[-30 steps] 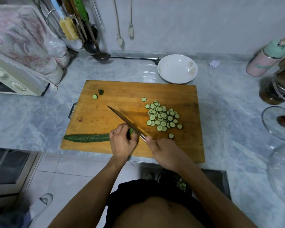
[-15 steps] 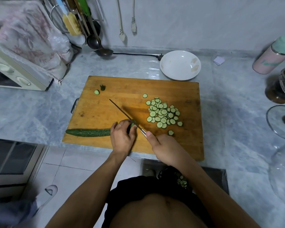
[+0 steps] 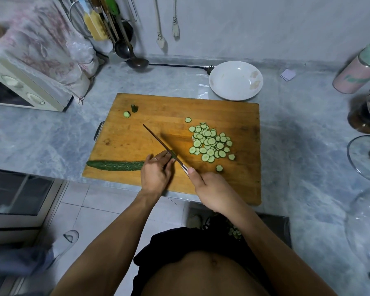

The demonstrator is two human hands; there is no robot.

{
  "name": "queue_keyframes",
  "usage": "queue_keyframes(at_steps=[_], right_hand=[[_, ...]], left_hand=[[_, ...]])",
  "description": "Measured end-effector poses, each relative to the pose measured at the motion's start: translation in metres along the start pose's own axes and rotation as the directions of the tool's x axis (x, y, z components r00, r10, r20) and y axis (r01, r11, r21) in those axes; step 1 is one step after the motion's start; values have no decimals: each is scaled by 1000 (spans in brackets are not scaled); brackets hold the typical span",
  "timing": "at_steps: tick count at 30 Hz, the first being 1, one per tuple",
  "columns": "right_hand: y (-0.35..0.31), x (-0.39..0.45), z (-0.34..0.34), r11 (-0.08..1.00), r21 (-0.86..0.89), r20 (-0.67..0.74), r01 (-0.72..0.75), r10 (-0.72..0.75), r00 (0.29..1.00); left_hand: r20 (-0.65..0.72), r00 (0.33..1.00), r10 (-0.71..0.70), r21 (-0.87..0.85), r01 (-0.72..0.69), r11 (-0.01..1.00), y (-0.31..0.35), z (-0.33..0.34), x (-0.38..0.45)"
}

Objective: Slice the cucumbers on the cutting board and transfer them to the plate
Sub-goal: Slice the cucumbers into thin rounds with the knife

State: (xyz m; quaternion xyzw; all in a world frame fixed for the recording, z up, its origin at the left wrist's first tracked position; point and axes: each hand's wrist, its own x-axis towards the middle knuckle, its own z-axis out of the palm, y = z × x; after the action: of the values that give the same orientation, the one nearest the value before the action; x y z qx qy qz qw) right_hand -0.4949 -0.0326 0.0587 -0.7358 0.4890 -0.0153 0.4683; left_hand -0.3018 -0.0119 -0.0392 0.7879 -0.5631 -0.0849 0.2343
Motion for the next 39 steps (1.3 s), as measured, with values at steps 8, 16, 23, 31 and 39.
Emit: queue_keyframes(at_steps=[8, 16, 23, 31, 39], right_hand=[[-6, -3, -6, 997, 45, 56, -64, 61, 997], [-9, 11, -1, 995, 58, 53, -79, 76, 996], [-8, 27, 1, 994, 64, 43, -91, 88, 995], [-3, 35, 4, 960, 170, 112, -221, 204, 973], [4, 21, -5, 970, 176, 24, -168, 166, 986]], left_hand=[[-48, 999, -15, -11, 14, 1000, 6, -1, -2], [-96, 995, 20, -18, -22, 1000, 4, 4, -2], [-101, 995, 16, -38, -20, 999, 3, 4, -1], [-74, 990, 119, -64, -124, 990, -1, -6, -3], [-99, 981, 166, -79, -174, 982, -3, -10, -1]])
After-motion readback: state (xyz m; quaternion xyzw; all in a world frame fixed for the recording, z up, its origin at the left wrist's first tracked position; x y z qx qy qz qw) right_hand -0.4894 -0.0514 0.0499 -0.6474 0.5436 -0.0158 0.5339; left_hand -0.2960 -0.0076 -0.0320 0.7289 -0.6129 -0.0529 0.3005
